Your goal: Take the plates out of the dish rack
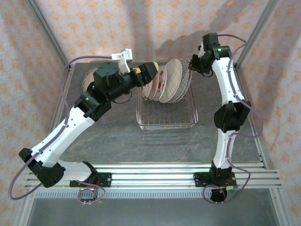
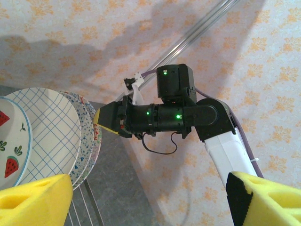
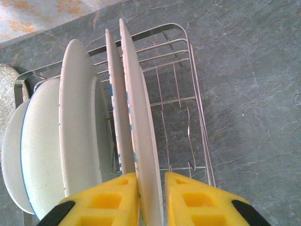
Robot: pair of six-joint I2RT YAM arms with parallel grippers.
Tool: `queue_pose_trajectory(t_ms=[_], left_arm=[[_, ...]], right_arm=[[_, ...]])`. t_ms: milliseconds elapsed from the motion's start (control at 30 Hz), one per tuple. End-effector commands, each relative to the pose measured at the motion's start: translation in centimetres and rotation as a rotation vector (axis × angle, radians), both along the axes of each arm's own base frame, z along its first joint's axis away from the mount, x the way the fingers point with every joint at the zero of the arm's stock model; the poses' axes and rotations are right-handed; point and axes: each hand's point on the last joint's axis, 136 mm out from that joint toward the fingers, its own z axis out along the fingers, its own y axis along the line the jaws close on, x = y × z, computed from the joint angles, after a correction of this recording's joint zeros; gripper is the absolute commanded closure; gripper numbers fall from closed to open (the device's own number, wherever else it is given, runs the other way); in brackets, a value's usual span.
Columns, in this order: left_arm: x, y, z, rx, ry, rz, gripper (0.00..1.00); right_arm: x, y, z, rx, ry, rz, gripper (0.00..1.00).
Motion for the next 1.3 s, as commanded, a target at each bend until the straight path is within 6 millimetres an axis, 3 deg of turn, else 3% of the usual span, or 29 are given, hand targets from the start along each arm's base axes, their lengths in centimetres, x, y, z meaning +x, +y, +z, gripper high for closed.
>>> queue_pose_trajectory(t_ms=[0, 200, 667, 1000, 1267], left_arm=[[-0.6, 0.2, 2.8, -0.033, -0.07, -0.008, 0.16], [-0.6, 0.3, 2.7, -0.034, -0.068, -0.006, 0.17], [-0.6, 0.2, 2.8, -0.035, -0.067, -0.008, 0.17], [-0.4, 0.1, 2.9, -0.034, -0.069, -0.006, 0.17], [-0.3, 0.1, 2.7, -0.043, -0.063, -0.005, 0.17]], right_arm=[[-0.6, -0.7, -0.6, 0.002, 0.04, 0.0, 0.81], [-0.6, -1.4, -0.9, 0.007, 0.048, -0.01, 0.8], [0.3, -0.2, -1.4, 0.077, 0.062, 0.007, 0.8], [0.4, 0.2, 0.0, 0.005, 0.007, -0.009, 1.0], [-0.2, -0.3, 2.4, -0.117, -0.07, -0.056, 1.0]])
